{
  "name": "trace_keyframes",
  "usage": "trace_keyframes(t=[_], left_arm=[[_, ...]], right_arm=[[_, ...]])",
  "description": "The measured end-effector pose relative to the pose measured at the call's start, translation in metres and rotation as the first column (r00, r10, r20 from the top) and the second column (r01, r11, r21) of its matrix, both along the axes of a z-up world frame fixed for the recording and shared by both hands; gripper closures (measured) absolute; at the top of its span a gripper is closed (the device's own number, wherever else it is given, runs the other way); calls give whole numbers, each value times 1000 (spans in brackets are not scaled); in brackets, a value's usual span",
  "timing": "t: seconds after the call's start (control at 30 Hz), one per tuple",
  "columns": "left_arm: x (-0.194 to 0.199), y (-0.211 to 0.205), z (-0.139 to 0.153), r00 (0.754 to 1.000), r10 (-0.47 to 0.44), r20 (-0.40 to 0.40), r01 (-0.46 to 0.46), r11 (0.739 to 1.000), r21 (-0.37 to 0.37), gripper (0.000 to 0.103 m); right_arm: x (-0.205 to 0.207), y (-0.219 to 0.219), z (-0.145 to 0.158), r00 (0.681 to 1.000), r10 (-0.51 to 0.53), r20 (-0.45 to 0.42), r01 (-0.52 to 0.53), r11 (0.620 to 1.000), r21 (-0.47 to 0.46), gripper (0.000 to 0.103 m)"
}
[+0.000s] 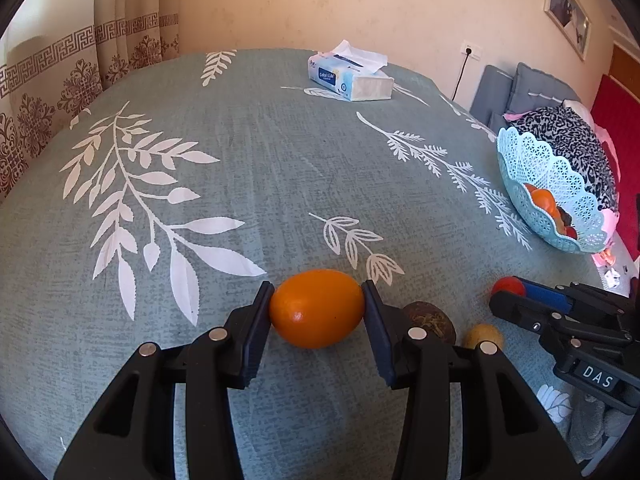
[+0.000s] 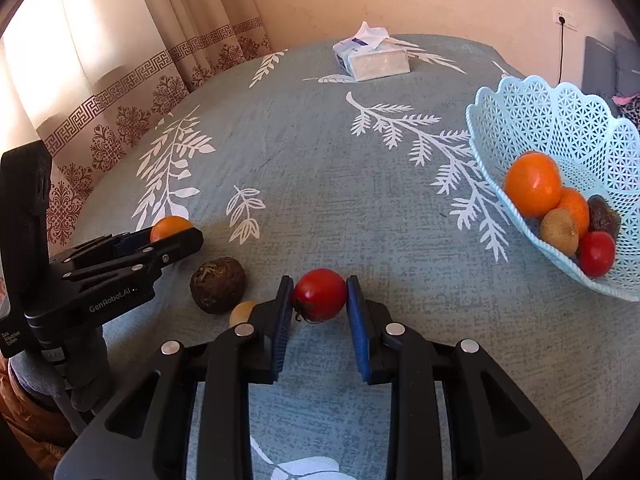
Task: Organize fruits
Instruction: 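Grasp the red tomato with the right tool while the left tool holds the orange, then drop the tomato into the basket with the right tool while the left tool carries the orange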
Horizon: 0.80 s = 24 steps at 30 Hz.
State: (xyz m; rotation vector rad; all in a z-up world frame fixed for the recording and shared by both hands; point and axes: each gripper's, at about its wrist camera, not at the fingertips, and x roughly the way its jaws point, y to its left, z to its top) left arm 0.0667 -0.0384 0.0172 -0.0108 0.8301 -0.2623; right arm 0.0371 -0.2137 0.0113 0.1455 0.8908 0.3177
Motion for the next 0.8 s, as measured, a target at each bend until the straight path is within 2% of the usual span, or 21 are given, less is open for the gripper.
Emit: trace_keyframes(t=[0.2,0.37,0.6,0.8], left_arm=[[0,-3,2,1000,2,7,-2,1000,18,58],[0,-8,6,1000,-7,12,7,1000,26,58],[-1,-23,18,999,-35,36,34,999,40,58],[-1,-38,26,996,-66,58,63,996,57,58]], right_arm=[[-9,-21,17,996,-69,56,68,998,17,75],[-17,-51,34,980,-162,114,160,987,22,75],[-25,-105,47,936,-317,155,315,948,40,75],[-30,-135,48,888,-416,194,423,906,5,75]])
